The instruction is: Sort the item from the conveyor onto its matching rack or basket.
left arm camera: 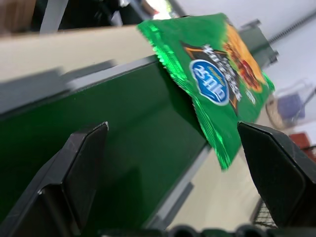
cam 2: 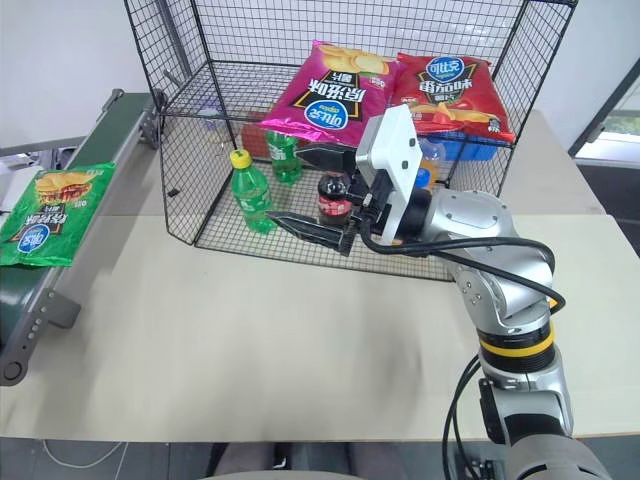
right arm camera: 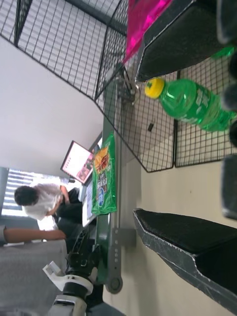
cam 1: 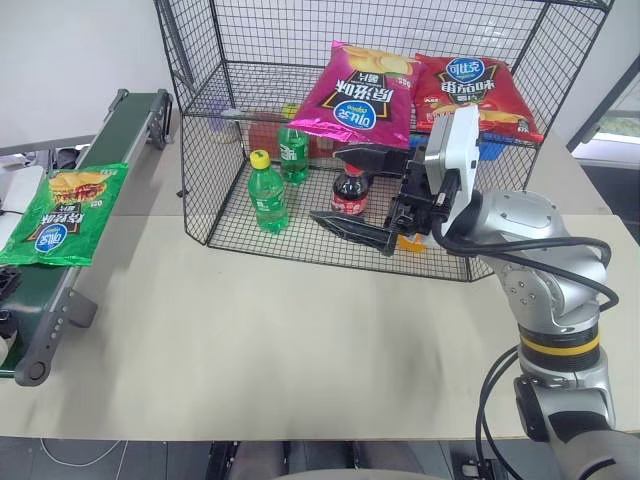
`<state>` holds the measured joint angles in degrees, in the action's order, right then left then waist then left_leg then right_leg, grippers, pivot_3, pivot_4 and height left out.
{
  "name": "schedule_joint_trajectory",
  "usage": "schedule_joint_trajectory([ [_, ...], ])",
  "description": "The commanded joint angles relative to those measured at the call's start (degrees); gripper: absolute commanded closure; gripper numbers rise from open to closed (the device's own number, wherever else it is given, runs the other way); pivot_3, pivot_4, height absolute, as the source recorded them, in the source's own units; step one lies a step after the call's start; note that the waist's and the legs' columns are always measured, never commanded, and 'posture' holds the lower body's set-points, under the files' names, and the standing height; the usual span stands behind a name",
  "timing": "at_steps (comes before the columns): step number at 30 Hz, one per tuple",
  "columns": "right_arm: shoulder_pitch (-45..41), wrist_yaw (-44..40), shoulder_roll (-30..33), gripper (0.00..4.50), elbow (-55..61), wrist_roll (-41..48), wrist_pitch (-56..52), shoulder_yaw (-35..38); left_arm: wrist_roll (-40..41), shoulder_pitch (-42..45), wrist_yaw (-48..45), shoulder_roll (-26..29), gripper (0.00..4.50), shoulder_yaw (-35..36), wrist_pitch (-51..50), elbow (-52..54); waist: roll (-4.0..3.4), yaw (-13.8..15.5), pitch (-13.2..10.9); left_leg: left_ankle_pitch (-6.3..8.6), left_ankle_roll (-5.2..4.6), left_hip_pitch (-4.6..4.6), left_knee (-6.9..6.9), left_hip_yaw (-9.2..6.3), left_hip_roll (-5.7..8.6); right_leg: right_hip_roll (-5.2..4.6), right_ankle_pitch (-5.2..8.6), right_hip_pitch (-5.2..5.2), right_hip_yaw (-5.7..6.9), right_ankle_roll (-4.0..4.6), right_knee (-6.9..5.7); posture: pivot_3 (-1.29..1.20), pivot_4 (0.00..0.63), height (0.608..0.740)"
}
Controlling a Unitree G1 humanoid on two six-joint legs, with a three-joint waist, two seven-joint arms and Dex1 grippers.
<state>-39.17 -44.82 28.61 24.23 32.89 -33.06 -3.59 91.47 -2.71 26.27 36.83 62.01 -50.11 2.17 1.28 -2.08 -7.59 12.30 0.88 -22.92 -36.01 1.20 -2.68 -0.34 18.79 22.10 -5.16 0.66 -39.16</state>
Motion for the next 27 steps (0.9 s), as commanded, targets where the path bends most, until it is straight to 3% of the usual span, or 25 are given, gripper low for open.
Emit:
schedule_joint_trajectory([
  [1, -0.83, 0.04, -0.23, 0.00, 1.67, 0.95, 0.56, 0.88, 5.91, -0.45, 2.18, 1.01, 0.03, 1.10, 1.11, -0.69, 0.00, 0.18, 0.00, 0.00, 0.00, 0.00, 0.00, -0.01, 0.02, -0.03, 0.00, 0.00, 0.02, 0.00, 0.00, 0.00, 0.150, 0.740],
  [11, -1.00, 0.17, -0.46, 0.00, 1.46, 0.91, 0.66, 1.02, 9.99, -2.00, 2.16, 4.75, 0.03, 1.00, 2.03, -4.83, 0.00, 0.18, 0.00, 0.00, 0.00, 0.03, 0.02, -0.02, 0.04, -0.04, 0.00, 0.00, 0.15, 0.00, 0.00, 0.00, 0.150, 0.740],
  [15, -0.91, 0.30, -0.49, 0.00, 1.45, 0.92, 0.67, 1.16, 15.38, -2.73, 1.59, 4.83, 0.03, 1.39, 1.68, -4.20, 0.02, 0.08, 0.01, 0.00, 0.01, 0.01, 0.02, -0.03, 0.03, -0.06, 0.00, 0.00, 0.21, 0.00, 0.01, 0.00, 0.150, 0.740],
  [27, -1.05, 0.69, -1.00, 0.00, 1.43, 1.03, 0.36, 1.35, 15.81, -4.28, 1.63, 4.90, 0.03, 0.07, 4.24, -4.40, 0.02, -0.15, 0.01, 0.00, 0.01, 0.02, 0.03, -0.04, 0.02, -0.08, 0.00, 0.00, 0.27, 0.00, 0.03, 0.00, 0.150, 0.740],
])
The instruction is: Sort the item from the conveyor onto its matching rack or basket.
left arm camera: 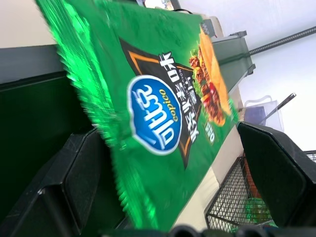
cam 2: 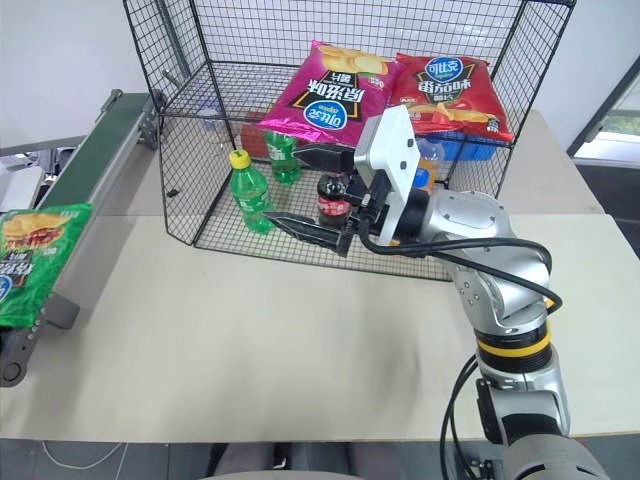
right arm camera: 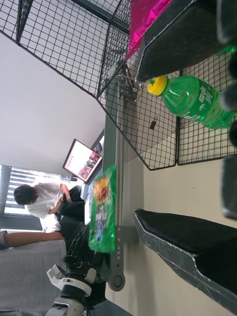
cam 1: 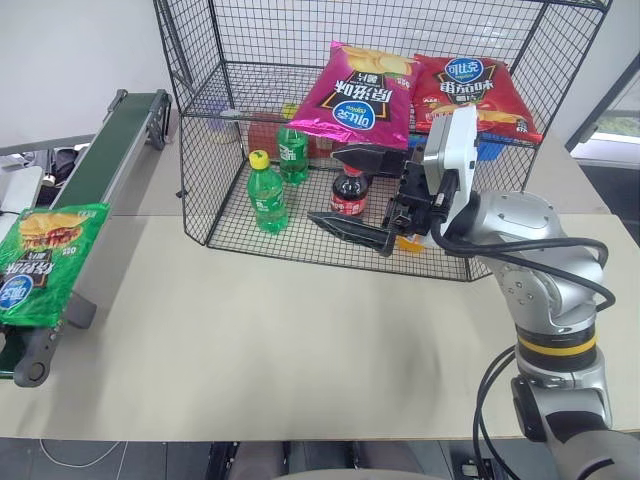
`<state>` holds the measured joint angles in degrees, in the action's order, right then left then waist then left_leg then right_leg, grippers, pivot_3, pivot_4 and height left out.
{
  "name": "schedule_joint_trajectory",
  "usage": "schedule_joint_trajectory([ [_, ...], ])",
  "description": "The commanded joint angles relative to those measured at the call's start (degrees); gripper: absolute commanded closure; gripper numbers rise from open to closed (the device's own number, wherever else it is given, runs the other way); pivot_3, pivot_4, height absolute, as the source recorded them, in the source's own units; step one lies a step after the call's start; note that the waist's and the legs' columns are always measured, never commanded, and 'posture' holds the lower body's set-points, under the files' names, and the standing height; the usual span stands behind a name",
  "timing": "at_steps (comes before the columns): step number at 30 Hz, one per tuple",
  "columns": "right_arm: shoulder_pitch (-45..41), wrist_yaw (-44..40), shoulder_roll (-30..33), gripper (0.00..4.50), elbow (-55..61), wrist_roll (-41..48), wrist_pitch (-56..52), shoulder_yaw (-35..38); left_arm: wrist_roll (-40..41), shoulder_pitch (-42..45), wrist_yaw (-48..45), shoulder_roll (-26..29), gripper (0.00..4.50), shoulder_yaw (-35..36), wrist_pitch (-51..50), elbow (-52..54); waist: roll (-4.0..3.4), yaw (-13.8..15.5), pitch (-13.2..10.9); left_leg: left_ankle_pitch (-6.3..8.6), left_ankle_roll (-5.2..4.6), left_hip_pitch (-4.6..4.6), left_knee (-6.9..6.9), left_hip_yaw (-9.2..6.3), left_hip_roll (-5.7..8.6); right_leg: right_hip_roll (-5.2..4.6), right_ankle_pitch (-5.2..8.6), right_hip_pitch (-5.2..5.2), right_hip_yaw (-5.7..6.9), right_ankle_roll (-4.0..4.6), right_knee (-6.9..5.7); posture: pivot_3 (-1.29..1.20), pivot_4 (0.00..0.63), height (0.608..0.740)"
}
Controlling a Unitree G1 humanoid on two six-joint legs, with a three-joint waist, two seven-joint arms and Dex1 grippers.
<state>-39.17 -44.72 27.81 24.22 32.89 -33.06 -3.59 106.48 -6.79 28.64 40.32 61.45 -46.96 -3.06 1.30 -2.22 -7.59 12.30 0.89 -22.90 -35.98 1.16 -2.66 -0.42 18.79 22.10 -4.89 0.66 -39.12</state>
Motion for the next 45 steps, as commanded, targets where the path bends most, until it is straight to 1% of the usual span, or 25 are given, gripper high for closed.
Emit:
schedule_joint_trajectory([
  [1, -1.08, 0.66, -0.26, 0.00, 1.47, 1.04, 0.31, 1.36, 0.67, -0.22, -1.27, 1.56, 0.03, 0.65, 1.20, 0.80, 0.00, -0.01, 0.00, 0.00, 0.00, 0.00, 0.00, 0.00, 0.00, 0.00, 0.00, 0.00, 0.00, 0.00, 0.00, 0.00, 0.150, 0.740],
  [4, -1.12, 0.79, -0.39, 0.00, 1.50, 1.03, 0.32, 1.33, 0.53, -0.20, -2.40, 1.88, 0.03, 0.80, 1.56, 0.94, 0.00, -0.02, 0.00, 0.00, 0.00, 0.00, 0.00, 0.00, 0.00, 0.00, 0.00, 0.00, 0.00, 0.00, 0.00, 0.00, 0.150, 0.740],
  [5, -1.13, 0.85, -0.45, 0.00, 1.49, 1.02, 0.36, 1.31, 0.40, -0.23, -2.54, 1.96, 0.54, 0.91, 1.72, 1.01, 0.00, -0.02, 0.00, 0.00, 0.00, 0.00, 0.00, 0.00, 0.00, 0.01, 0.00, 0.00, 0.00, 0.00, 0.01, 0.00, 0.150, 0.740],
  [7, -1.15, 0.91, -0.57, 0.00, 1.44, 0.99, 0.43, 1.23, 0.30, -0.41, -3.07, 2.15, 1.20, 1.10, 1.76, 1.14, 0.00, -0.02, 0.00, 0.00, 0.00, 0.00, 0.00, 0.00, 0.00, 0.01, 0.00, 0.00, 0.01, 0.00, 0.01, 0.00, 0.150, 0.740],
  [8, -1.17, 0.92, -0.62, 0.00, 1.41, 0.97, 0.47, 1.20, 0.33, -0.51, -3.21, 2.24, 1.76, 1.13, 1.76, 1.16, 0.00, -0.03, 0.00, 0.00, 0.00, 0.00, 0.00, 0.00, 0.00, 0.01, 0.00, 0.00, 0.01, 0.00, 0.01, 0.00, 0.150, 0.740],
  [9, -1.19, 0.92, -0.68, 0.00, 1.37, 0.94, 0.52, 1.19, 0.25, -0.57, -3.39, 2.32, 2.12, 1.20, 1.86, 1.25, 0.00, -0.03, 0.00, 0.00, 0.00, 0.00, 0.00, 0.00, 0.00, 0.01, 0.00, 0.00, 0.01, 0.00, 0.01, 0.00, 0.150, 0.740],
  [12, -1.27, 0.92, -0.82, 0.00, 1.14, 0.83, 0.80, 1.16, 0.36, -0.20, -4.27, 2.57, 3.63, 1.82, 2.53, 1.58, 0.00, -0.03, 0.00, 0.00, 0.00, 0.00, 0.00, 0.00, 0.00, 0.00, 0.00, 0.00, 0.01, 0.00, 0.02, 0.00, 0.150, 0.740],
  [13, -1.33, 0.94, -0.86, 0.00, 1.06, 0.79, 0.90, 1.16, 0.62, -0.01, -4.67, 2.67, 3.99, 2.06, 2.68, 1.68, 0.00, -0.04, 0.00, 0.00, 0.00, 0.00, 0.00, 0.00, 0.00, 0.01, 0.00, 0.00, 0.01, 0.00, 0.02, 0.00, 0.150, 0.740],
  [14, -1.40, 0.98, -0.90, 0.00, 0.97, 0.72, 1.01, 1.17, 0.77, 0.11, -5.10, 2.78, 4.44, 2.26, 2.79, 1.79, 0.00, -0.04, 0.00, 0.00, 0.00, 0.00, 0.01, 0.00, 0.00, 0.01, 0.00, 0.00, 0.01, 0.00, 0.02, 0.00, 0.150, 0.740],
  [21, -2.15, 1.43, -1.38, 0.00, -0.34, 0.09, 2.38, 1.90, 3.47, 2.71, -9.38, 4.80, 4.44, 1.82, 3.12, 6.27, 0.11, -0.04, -0.02, 0.00, 0.00, -0.01, 0.01, 0.00, 0.00, 0.01, 0.00, 0.00, 0.02, 0.00, 0.03, 0.00, 0.150, 0.740],
  [24, -2.50, 1.98, -1.78, 0.00, -0.64, 0.00, 2.79, 2.25, 5.79, 2.75, -12.02, 6.73, 4.44, 0.99, 0.87, 9.39, 0.13, -0.04, -0.02, 0.00, 0.00, -0.03, 0.01, 0.00, 0.01, -0.01, 0.00, 0.00, 0.02, 0.00, 0.05, 0.00, 0.150, 0.740],
  [27, -2.95, 2.73, -2.07, 0.00, -0.87, -0.31, 3.34, 2.59, 6.52, 4.75, -15.45, 8.15, 4.44, -0.11, -2.52, 12.85, 0.12, -0.03, -0.03, 0.00, 0.00, -0.01, 0.03, 0.02, 0.02, -0.03, 0.00, 0.00, 0.01, 0.00, 0.05, 0.00, 0.150, 0.740],
  [28, -3.25, 3.00, -2.10, 0.00, -1.03, -0.40, 3.45, 2.71, 6.52, 4.72, -16.41, 9.09, 4.44, -0.76, -3.38, 14.09, 0.12, -0.04, -0.03, -0.01, 0.02, -0.02, 0.04, 0.02, 0.03, 0.00, 0.00, 0.00, 0.03, 0.00, 0.05, 0.00, 0.150, 0.740],
  [31, -3.95, 3.58, -1.89, 0.00, -1.61, -0.76, 3.99, 3.22, 6.52, 8.24, -21.25, 10.49, 4.44, -4.28, -7.19, 18.19, 0.12, -0.04, -0.03, -0.02, 0.03, -0.01, 0.04, 0.04, 0.04, 0.03, 0.00, 0.00, 0.03, 0.00, 0.05, 0.00, 0.150, 0.740],
  [35, -4.82, 5.02, -2.08, 0.00, -1.67, -0.96, 4.27, 4.11, 6.52, 18.59, -23.14, 11.60, 4.44, -12.92, -7.49, 20.78, 0.13, 0.22, -0.03, -0.03, 0.05, -0.03, 0.04, 0.05, 0.07, 0.09, 0.00, 0.00, 0.05, 0.00, 0.07, 0.00, 0.150, 0.740],
  [39, -5.73, 6.73, -2.52, 0.00, -1.50, -1.30, 4.45, 4.73, 6.52, 30.59, -20.85, 10.09, 4.44, -21.01, -6.25, 19.73, 0.12, 0.22, -0.05, -0.03, 0.04, -0.02, 0.05, 0.16, 0.12, 0.12, 0.00, 0.02, 0.05, 0.00, 0.09, 0.00, 0.150, 0.740],
  [41, -5.78, 7.44, -2.46, 0.00, -1.02, -1.48, 4.23, 4.87, 6.52, 38.54, -19.21, 9.01, 4.44, -26.23, -4.87, 17.60, 0.12, 0.24, -0.05, -0.03, 0.05, -0.08, 0.05, 0.15, 0.10, 0.15, 0.00, 0.04, 0.06, 0.00, 0.12, 0.00, 0.150, 0.740],
  [44, -5.72, 8.24, -2.47, 0.00, -0.26, -1.63, 3.98, 4.86, 6.52, 47.90, -16.98, 7.35, 4.44, -31.79, -1.90, 13.30, 0.12, 0.56, -0.05, -0.04, 0.05, -0.07, 0.04, 0.17, 0.13, 0.17, 0.00, 0.03, 0.07, 0.00, 0.12, 0.00, 0.150, 0.740],
  [45, -5.60, 8.60, -2.44, 0.00, 0.15, -1.63, 3.82, 4.90, 4.37, 51.30, -17.27, 6.33, 4.44, -33.55, -0.71, 11.37, 0.12, 0.64, -0.05, -0.04, 0.05, -0.06, 0.04, 0.17, 0.16, 0.14, 0.00, 0.03, 0.05, 0.00, 0.08, 0.00, 0.150, 0.740],
])
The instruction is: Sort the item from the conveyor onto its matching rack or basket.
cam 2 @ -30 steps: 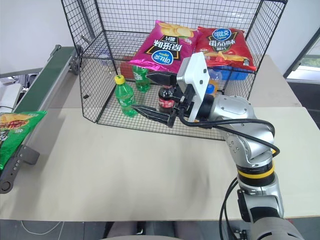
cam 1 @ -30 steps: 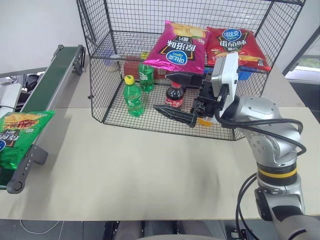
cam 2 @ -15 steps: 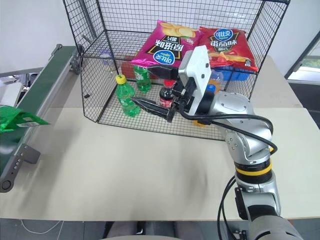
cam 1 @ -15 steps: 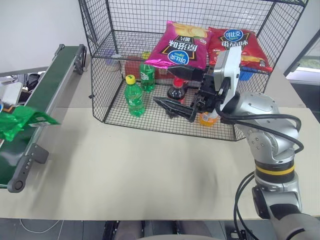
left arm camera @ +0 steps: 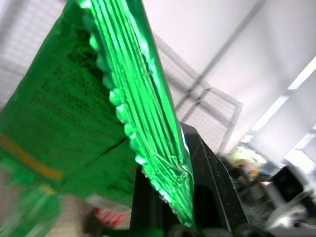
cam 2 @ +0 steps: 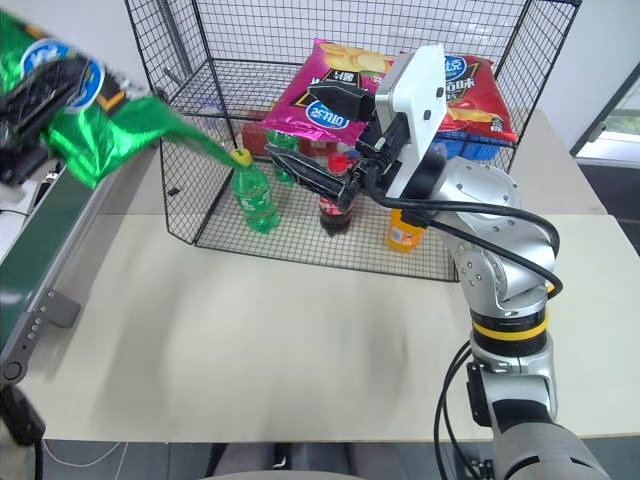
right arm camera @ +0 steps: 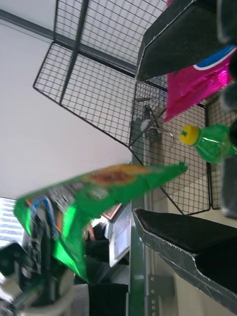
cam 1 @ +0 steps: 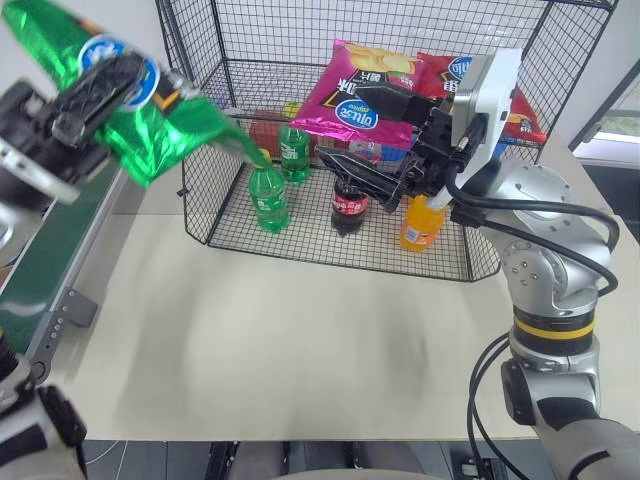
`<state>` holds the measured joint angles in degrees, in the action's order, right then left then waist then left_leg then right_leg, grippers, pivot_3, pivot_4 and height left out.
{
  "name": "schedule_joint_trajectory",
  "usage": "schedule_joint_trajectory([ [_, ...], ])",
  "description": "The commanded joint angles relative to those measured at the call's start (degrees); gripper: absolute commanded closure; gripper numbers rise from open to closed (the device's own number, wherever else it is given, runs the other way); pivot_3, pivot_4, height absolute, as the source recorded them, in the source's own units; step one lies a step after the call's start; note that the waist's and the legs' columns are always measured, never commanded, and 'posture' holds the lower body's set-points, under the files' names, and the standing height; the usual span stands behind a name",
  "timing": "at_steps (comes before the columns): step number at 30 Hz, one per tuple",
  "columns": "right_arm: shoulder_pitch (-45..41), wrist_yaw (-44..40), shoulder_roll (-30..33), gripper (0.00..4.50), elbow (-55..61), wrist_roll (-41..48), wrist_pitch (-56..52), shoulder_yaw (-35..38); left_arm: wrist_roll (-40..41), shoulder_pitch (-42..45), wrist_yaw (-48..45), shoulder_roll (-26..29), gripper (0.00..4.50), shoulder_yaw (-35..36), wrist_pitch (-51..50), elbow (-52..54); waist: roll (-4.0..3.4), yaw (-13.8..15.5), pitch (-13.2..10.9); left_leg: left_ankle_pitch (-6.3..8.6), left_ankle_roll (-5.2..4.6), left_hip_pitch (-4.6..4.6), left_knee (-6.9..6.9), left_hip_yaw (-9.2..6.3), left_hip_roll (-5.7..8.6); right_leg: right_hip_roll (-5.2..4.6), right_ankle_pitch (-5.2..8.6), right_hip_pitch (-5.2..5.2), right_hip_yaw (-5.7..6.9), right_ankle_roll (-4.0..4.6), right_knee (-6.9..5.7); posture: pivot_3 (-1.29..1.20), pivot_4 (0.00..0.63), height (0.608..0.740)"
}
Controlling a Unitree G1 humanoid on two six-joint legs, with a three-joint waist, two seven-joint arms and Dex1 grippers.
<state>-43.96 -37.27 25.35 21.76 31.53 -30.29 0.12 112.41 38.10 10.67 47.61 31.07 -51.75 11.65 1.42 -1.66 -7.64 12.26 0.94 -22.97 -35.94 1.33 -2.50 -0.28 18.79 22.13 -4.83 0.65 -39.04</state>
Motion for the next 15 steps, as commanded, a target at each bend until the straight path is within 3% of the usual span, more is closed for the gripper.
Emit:
schedule_joint_trajectory([
  [1, -0.74, 1.44, 0.04, 0.00, 2.91, -0.27, 0.92, 1.20, -3.15, 8.70, 0.43, -1.57, 4.44, -4.40, 4.91, -4.70, 0.00, 0.11, 0.00, 0.00, 0.00, 0.01, 0.00, 0.03, -0.01, 0.01, 0.00, 0.01, -0.01, 0.00, 0.02, 0.00, 0.150, 0.740],
  [5, -0.32, 2.49, 0.34, 0.00, 4.04, -0.11, 0.40, 1.42, -11.86, 14.08, -4.62, -5.71, 4.44, -7.07, 8.53, -9.00, -0.01, 0.44, 0.00, -0.02, 0.02, 0.02, 0.00, 0.08, 0.01, 0.01, 0.00, 0.02, -0.03, 0.00, -0.01, 0.00, 0.150, 0.740],
  [10, 0.29, 4.06, 0.78, 0.00, 5.55, -0.19, -0.30, 1.61, -26.27, 13.77, -11.48, -12.52, 4.44, -8.68, 16.17, -13.57, -0.01, 0.87, 0.00, -0.08, 0.11, 0.02, -0.02, 0.11, 0.02, 0.00, 0.00, 0.02, -0.03, 0.00, -0.01, 0.00, 0.150, 0.740],
  [15, 0.81, 5.02, 1.25, 0.00, 6.61, 0.12, -0.97, 1.61, -33.59, 15.24, -16.77, -18.35, 4.44, -8.88, 19.84, -16.77, -0.01, 0.95, 0.00, -0.08, 0.11, -0.07, -0.04, 0.09, 0.03, 0.00, -0.01, 0.03, -0.04, 0.00, 0.02, 0.00, 0.150, 0.740],
])
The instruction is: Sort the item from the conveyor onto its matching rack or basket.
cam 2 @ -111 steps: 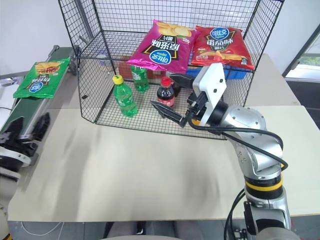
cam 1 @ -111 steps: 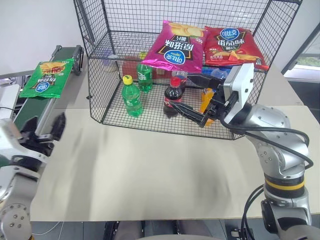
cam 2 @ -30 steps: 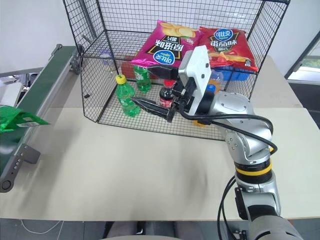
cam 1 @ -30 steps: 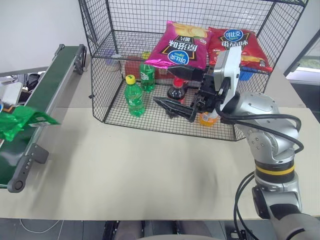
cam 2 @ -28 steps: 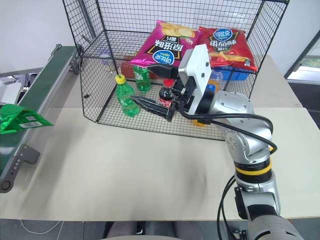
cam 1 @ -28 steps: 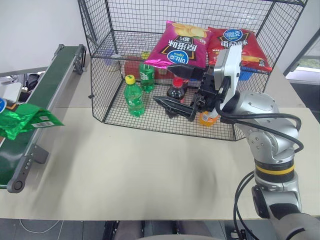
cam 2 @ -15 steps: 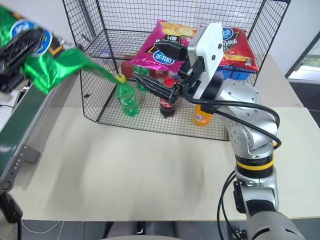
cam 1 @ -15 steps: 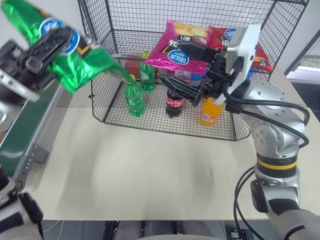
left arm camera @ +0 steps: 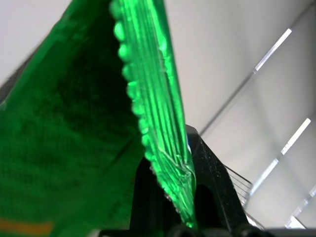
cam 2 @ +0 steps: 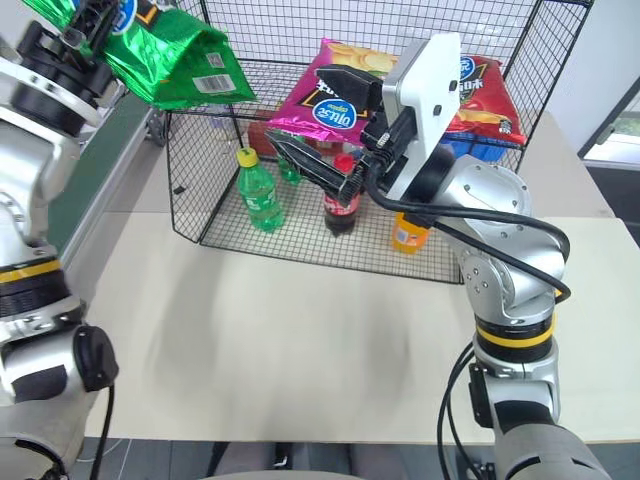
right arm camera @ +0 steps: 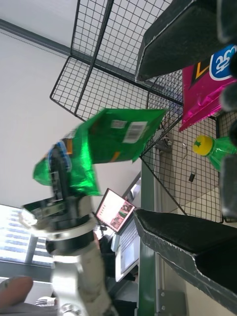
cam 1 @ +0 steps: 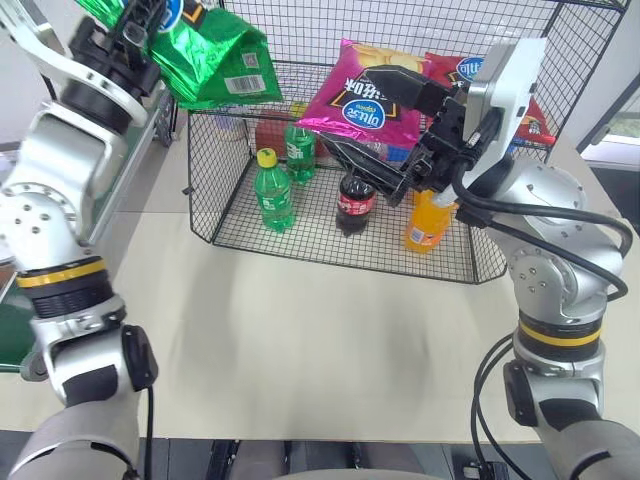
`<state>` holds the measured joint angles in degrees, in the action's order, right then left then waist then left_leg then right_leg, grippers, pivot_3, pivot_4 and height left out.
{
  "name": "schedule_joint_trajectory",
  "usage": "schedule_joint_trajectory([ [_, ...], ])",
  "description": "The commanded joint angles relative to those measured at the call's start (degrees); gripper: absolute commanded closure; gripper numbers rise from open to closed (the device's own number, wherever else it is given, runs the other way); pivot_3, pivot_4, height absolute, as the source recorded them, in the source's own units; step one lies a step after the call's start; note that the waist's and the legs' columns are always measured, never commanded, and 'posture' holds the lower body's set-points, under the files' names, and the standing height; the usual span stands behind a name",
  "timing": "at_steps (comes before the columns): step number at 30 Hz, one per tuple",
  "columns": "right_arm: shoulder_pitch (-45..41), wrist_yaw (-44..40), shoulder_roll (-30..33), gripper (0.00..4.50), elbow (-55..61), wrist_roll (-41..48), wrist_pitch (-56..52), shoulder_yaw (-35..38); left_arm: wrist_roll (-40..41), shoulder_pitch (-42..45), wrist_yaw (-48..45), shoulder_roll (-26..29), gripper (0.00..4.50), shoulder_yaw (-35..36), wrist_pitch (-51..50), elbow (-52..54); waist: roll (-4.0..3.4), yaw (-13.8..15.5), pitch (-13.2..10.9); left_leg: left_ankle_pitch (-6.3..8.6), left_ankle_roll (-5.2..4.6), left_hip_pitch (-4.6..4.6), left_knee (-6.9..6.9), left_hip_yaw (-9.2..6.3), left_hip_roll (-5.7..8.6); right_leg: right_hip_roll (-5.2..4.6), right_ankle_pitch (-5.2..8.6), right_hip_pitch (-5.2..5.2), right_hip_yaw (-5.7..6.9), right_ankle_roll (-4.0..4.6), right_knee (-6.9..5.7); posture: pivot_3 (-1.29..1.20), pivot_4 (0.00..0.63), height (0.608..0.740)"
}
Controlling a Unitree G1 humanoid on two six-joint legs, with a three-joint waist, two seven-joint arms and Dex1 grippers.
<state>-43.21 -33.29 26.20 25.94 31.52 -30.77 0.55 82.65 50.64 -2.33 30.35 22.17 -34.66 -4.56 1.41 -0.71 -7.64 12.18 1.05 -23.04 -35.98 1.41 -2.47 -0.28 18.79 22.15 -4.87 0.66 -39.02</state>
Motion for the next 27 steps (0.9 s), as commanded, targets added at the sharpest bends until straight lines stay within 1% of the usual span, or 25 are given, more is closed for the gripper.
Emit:
schedule_joint_trajectory([
  [1, 0.11, 1.16, 0.44, 0.00, 2.54, 0.24, -0.56, 1.17, -5.25, 4.06, -5.06, -1.99, 4.44, -0.23, 3.39, -1.70, 0.00, 0.03, 0.00, 0.00, 0.00, -0.02, -0.01, 0.00, 0.00, 0.00, 0.00, 0.01, 0.00, 0.00, 0.01, 0.00, 0.150, 0.740],
  [6, 1.09, 1.58, 0.47, 0.00, 3.66, 0.98, -1.45, 0.86, -10.80, 8.70, -9.68, -4.89, 4.44, -0.31, 5.26, -6.41, 0.00, 0.03, 0.00, 0.02, -0.05, -0.11, -0.04, -0.07, 0.10, 0.01, 0.00, 0.01, 0.02, -0.01, 0.02, 0.00, 0.150, 0.740],
  [14, 1.21, 2.13, 0.62, 0.00, 4.36, 0.82, -2.03, 1.17, -17.12, 9.49, -13.57, -8.38, 4.44, 0.47, 7.02, -9.87, -0.02, -0.14, 0.00, 0.03, -0.10, -0.08, -0.02, -0.09, 0.19, 0.01, 0.00, 0.01, -0.03, -0.01, 0.00, 0.00, 0.150, 0.740],
  [17, 1.42, 2.41, 0.65, 0.00, 4.78, 0.82, -2.27, 1.25, -19.75, 7.00, -14.47, -9.06, 4.44, -0.45, 6.40, -9.45, -0.02, -0.12, 0.01, 0.04, -0.11, -0.10, -0.01, -0.09, 0.22, 0.00, 0.00, 0.01, -0.03, -0.01, 0.00, 0.00, 0.150, 0.740],
  [20, 1.52, 2.77, 0.64, 0.00, 5.05, 0.80, -2.43, 1.23, -20.01, 2.91, -13.42, -9.94, 4.44, -0.18, 4.18, -6.98, -0.03, -0.19, 0.01, 0.05, -0.12, -0.07, 0.01, -0.08, 0.24, -0.03, 0.00, 0.00, -0.05, -0.01, -0.01, 0.00, 0.150, 0.740],
  [27, 1.28, 2.54, 1.25, 0.00, 4.08, -0.15, -1.86, 0.94, -15.79, -4.09, -4.57, -12.08, 4.44, 3.20, -0.60, 2.13, -0.02, -0.01, 0.01, 0.05, -0.13, -0.14, -0.08, -0.20, 0.15, -0.09, -0.01, 0.00, -0.02, -0.02, -0.04, 0.00, 0.150, 0.740],
])
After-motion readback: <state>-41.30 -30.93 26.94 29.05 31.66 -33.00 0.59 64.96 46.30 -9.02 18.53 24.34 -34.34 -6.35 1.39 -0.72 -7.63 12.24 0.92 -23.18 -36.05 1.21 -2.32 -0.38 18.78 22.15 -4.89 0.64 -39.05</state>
